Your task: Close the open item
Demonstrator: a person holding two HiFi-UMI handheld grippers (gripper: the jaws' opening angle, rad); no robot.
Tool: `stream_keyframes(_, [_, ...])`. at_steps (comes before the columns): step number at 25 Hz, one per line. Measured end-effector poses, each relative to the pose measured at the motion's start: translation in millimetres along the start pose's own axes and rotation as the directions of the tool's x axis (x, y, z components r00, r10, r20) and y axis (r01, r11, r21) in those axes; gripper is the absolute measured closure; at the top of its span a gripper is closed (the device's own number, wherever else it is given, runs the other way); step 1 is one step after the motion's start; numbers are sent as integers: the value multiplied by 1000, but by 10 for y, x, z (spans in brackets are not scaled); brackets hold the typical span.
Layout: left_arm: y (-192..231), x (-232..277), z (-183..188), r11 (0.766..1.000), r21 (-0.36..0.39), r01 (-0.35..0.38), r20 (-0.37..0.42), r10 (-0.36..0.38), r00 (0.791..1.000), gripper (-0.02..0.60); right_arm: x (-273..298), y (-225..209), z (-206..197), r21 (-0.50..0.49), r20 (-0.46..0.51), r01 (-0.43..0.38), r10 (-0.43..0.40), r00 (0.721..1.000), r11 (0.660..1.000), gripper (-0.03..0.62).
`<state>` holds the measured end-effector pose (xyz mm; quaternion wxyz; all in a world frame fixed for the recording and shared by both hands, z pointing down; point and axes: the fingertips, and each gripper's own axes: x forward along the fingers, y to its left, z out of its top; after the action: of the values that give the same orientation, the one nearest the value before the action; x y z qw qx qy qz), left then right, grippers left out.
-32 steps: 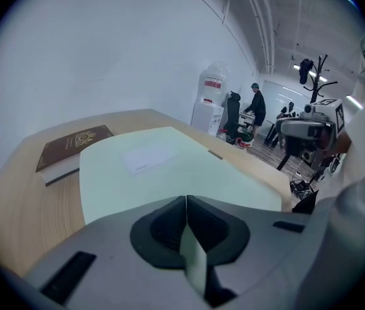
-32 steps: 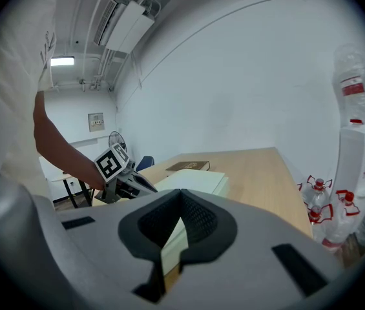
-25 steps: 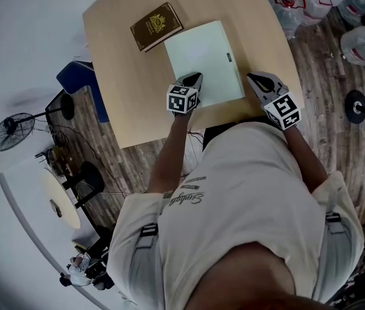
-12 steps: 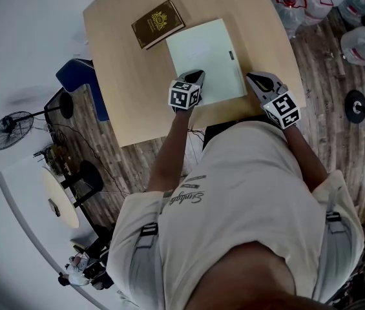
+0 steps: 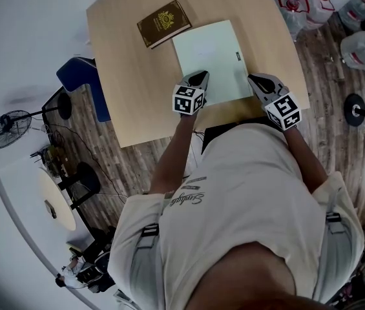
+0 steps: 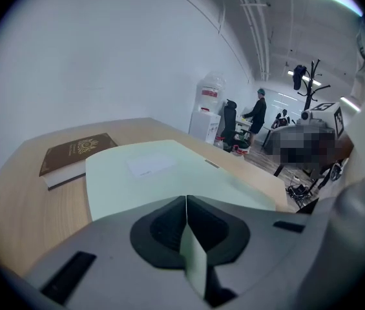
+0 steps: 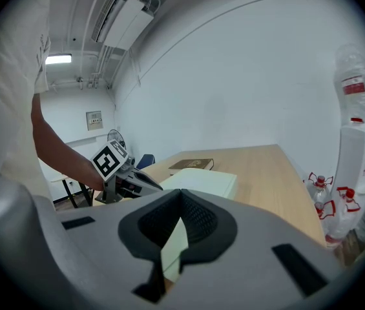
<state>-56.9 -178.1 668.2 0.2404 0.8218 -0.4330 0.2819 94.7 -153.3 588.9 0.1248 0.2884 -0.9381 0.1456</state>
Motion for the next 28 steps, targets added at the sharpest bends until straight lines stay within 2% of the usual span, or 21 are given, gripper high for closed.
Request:
stream_keyframes(10, [6,-510,-152,992,-126,19,81,-8,997,566,22,-45,52,93,26,85,-88,996,992,599])
stream_keyframes(17, [-15,-816,-44,993,-115,35,135,-19,991,566,153,80,267,75,49,93,-97,994,993,599])
stream_keyframes(21, [-13,-970,145,996,-78,33,187,-18,982,566,266,227,468,17,61,68,-69,996,998,599])
stream_keyframes(24, [2,-1139,344,998,-57,20,250,-5,968,566,298,368,613,-37,55,37,-35,998,999,599])
stream_keyframes(28, [92,-1450,669,999,-29,-17,344,26,938,566,351,549,956,-126,76,-7,17,997,992,599])
